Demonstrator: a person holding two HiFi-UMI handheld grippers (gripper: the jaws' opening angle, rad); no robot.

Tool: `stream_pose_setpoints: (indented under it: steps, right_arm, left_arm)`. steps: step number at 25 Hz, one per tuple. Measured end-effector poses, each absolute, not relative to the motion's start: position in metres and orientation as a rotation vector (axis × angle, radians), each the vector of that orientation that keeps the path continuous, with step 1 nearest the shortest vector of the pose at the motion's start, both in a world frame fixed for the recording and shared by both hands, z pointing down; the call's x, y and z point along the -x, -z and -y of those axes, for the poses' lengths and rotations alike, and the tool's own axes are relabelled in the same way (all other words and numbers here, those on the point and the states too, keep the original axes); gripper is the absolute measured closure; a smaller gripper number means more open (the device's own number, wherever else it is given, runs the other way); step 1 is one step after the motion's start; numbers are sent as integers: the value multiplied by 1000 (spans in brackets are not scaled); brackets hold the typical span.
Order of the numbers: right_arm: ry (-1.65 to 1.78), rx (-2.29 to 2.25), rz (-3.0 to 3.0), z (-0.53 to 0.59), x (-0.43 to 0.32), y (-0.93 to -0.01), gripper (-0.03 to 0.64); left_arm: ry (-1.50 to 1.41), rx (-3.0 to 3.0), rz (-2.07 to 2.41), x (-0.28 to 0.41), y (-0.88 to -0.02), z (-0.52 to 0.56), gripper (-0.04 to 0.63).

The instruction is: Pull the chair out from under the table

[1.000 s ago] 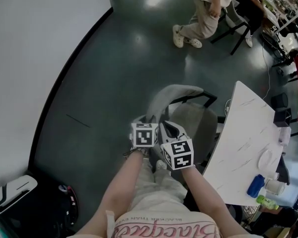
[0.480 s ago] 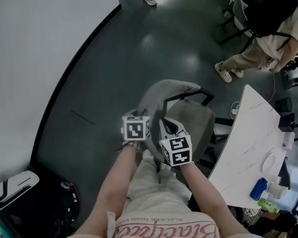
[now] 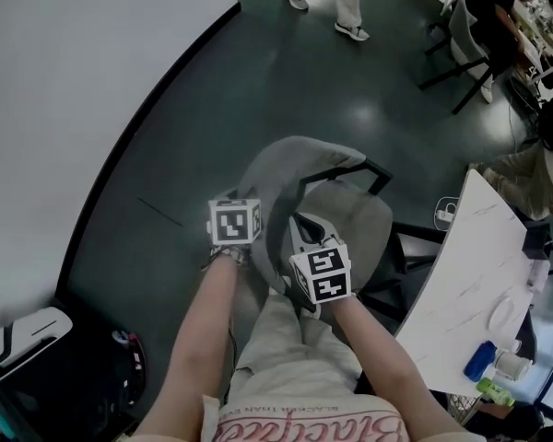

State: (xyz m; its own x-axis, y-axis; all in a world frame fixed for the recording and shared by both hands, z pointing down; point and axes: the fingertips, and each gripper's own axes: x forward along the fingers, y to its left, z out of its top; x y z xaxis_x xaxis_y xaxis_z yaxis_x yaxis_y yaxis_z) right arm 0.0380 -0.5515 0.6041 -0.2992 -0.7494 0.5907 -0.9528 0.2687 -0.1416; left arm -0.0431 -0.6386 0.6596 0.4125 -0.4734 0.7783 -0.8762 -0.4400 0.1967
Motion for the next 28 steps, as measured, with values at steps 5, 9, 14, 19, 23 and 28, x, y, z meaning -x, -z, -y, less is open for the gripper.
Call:
stream_pose_setpoints:
  steps: [5, 9, 14, 19, 23, 28]
  right_arm:
    - [-649, -1510, 2167, 566, -25, -601, 614]
    - [-631, -1483, 2188, 573, -18, -598, 614]
    - [-615, -1441, 2208, 576, -6, -597, 614]
    - [-598, -1420, 2229, 580, 2, -591, 614]
    - [-594, -1402, 2245, 581, 6, -590, 614]
    - [-584, -1376, 2268, 580, 21, -585, 614]
  left_arm:
    - [-852, -2040, 1202, 68, -657, 661, 525]
    - [-838, -2008, 1252, 89, -655, 676, 525]
    - [-834, -1975, 1312, 119, -655, 697, 522]
    - [-858, -1957, 1349, 138, -655, 710, 515]
    - [-904, -1956, 1354, 140, -656, 709, 478]
    - [-848, -1996, 1447, 150, -639, 701, 410]
